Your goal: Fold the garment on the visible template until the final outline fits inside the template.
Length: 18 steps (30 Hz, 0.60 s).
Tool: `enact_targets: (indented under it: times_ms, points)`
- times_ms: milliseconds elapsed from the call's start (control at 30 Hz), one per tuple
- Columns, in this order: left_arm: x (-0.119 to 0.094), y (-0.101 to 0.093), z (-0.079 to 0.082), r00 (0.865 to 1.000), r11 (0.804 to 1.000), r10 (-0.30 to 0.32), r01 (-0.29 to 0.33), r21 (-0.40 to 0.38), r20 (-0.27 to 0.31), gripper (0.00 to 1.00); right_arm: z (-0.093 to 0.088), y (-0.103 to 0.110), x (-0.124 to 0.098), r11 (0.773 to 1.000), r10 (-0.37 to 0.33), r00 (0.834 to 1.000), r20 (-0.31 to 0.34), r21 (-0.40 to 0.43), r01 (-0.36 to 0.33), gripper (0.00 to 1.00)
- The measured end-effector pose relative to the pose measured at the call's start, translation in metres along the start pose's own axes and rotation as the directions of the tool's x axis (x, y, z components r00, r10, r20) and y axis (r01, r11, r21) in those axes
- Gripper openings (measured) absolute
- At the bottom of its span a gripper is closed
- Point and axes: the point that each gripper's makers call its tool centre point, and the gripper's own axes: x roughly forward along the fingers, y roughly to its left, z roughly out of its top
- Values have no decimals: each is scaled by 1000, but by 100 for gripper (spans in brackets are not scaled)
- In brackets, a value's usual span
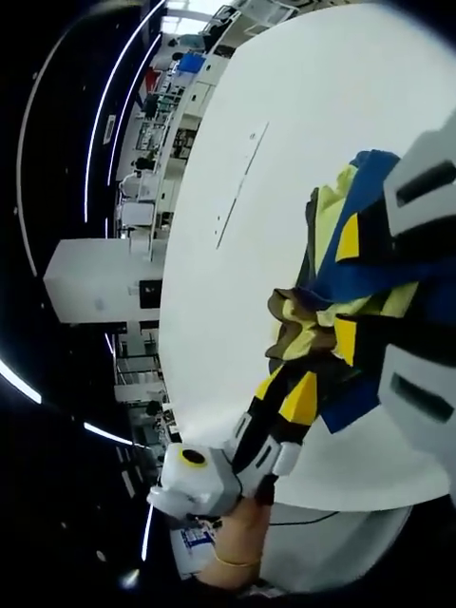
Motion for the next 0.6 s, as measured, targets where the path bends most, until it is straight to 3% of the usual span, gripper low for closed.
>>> enact_targets:
  times_ms: [400, 500, 600]
  points:
    - [15, 5, -9, 1000, 998, -7, 5, -59, -29, 12, -12, 3, 13, 999, 0, 999, -50, -54, -3, 7]
    - [16, 6, -10, 999, 998, 3, -6, -58, -41, 2, -13, 2, 15, 996, -15, 998, -58, -91, 9, 0]
    - [17, 8, -13, 999, 997, 12, -15, -73, -49, 0, -13, 1, 16, 995, -19, 998, -61, -97, 13, 0]
